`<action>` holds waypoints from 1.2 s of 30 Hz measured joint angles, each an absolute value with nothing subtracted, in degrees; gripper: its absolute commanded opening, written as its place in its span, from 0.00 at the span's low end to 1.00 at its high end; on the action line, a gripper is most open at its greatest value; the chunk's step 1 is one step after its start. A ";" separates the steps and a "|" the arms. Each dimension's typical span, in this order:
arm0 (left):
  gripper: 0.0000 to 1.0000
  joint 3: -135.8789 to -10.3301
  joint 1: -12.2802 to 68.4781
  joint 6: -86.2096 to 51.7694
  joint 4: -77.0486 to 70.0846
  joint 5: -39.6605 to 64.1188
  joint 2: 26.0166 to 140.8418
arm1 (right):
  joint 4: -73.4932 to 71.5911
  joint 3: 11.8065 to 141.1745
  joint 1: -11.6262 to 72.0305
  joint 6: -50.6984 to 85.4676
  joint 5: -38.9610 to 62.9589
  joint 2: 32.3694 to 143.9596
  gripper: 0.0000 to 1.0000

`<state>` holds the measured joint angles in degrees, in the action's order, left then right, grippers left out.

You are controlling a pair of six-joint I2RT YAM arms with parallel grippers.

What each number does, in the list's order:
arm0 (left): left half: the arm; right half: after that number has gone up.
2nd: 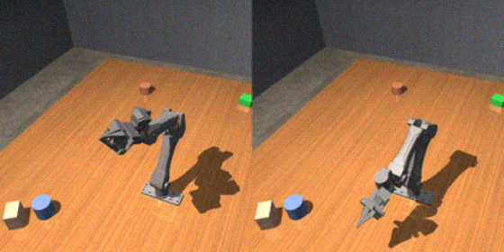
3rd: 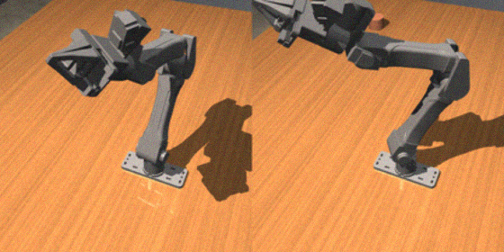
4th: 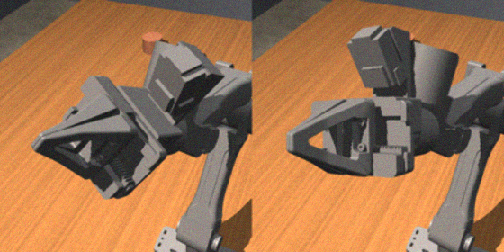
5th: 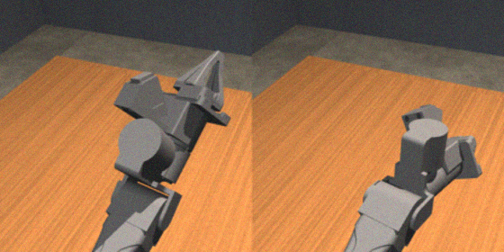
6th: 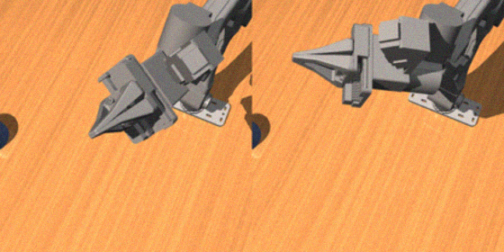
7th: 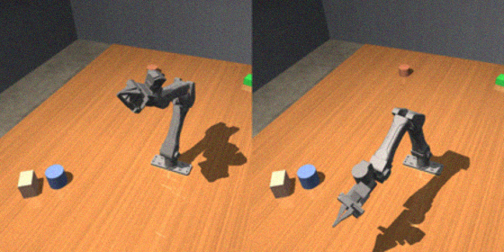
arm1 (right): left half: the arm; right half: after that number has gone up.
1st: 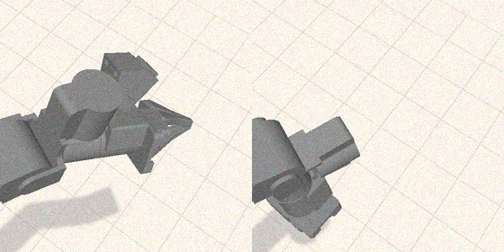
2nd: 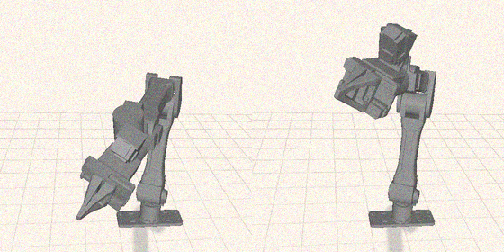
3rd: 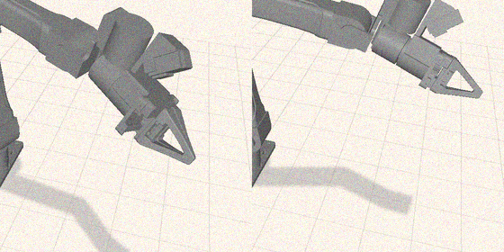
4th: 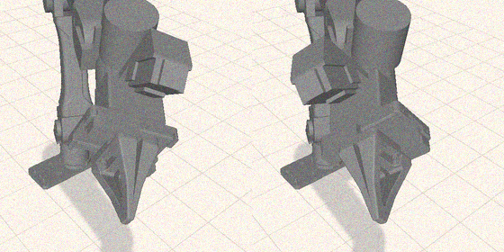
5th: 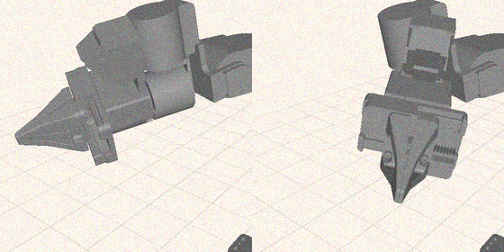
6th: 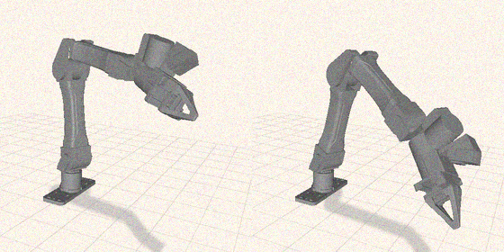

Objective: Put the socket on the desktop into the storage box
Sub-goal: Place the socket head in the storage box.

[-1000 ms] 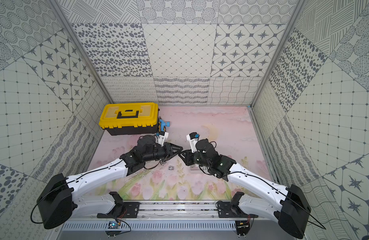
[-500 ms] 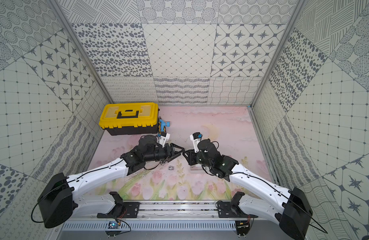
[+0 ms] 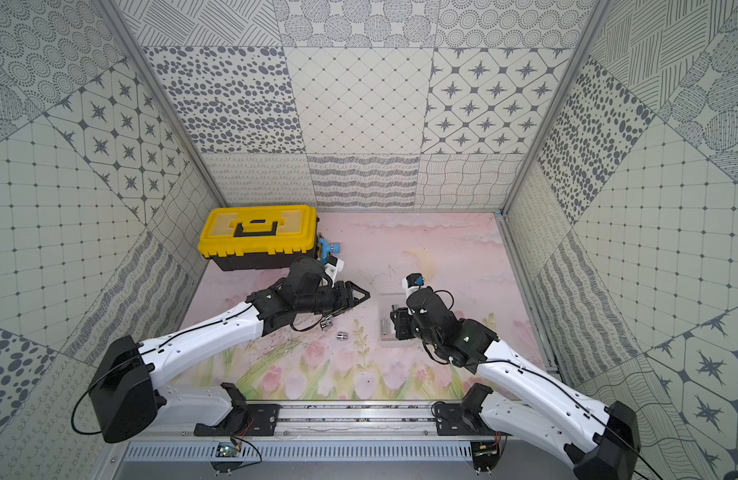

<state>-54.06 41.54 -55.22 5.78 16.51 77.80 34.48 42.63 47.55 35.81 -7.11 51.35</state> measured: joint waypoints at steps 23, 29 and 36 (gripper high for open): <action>0.52 -59.53 43.00 -46.06 13.45 11.35 84.38 | 53.23 46.00 49.76 42.76 -11.66 49.30 0.00; 0.54 -59.37 43.00 -44.62 15.92 9.34 81.95 | 52.90 45.63 50.46 43.66 -12.27 48.60 0.00; 0.57 -55.05 43.03 -44.64 18.06 4.82 75.13 | 52.42 45.84 50.83 42.68 -12.29 52.84 0.00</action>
